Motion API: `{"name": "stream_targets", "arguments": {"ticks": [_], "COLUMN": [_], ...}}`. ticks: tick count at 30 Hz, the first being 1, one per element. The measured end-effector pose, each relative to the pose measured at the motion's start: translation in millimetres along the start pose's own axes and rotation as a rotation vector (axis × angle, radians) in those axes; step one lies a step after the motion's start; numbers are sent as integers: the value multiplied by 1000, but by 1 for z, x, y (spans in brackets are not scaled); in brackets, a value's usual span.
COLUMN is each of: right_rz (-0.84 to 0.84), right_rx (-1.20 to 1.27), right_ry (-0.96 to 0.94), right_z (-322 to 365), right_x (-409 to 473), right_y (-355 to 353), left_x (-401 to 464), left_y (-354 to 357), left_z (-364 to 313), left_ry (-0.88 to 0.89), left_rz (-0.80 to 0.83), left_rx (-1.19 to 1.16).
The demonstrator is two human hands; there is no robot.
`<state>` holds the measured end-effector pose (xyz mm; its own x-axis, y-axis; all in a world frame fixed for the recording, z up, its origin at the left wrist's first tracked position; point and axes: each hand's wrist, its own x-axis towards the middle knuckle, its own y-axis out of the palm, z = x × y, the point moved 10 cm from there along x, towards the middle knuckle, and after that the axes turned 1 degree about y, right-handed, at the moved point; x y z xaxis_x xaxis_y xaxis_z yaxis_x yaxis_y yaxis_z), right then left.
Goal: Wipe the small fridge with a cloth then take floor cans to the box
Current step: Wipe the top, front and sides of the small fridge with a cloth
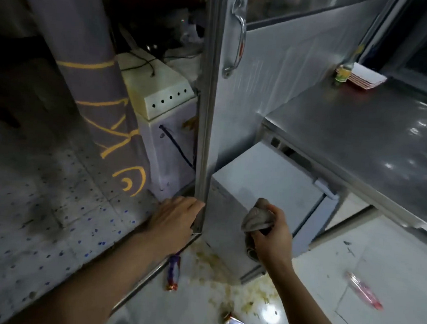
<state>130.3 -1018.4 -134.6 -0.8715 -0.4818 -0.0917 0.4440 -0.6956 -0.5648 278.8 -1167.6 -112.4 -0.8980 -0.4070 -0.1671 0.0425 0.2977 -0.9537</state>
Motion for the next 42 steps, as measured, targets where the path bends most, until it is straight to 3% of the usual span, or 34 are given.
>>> {"name": "stream_targets", "arguments": {"ticks": [9,14,19,30,36,42], "right_rz": [-251,-314,-438,-895,-988,-1131], "right_rx": [21,59,-55,-348,-669,-919], "right_ry": [175,280,222,-29,-219,-347], "right_z": [-25,-55,-77,-154,-186,-209], "right_x": [-34,-41,-34,-19,15,32], "right_y": [50,73,70,49,68,86], "left_x": [64,90,114,173,195,197], "left_y": [47,76,106,152,193,201], "left_z": [46,54,52,6,-18,-18], "left_ry": [297,394,448,641,721,753], "left_rz": [161,142,87,-317,-486,-766], "left_rx": [29,50,81,173,156,-22]}}
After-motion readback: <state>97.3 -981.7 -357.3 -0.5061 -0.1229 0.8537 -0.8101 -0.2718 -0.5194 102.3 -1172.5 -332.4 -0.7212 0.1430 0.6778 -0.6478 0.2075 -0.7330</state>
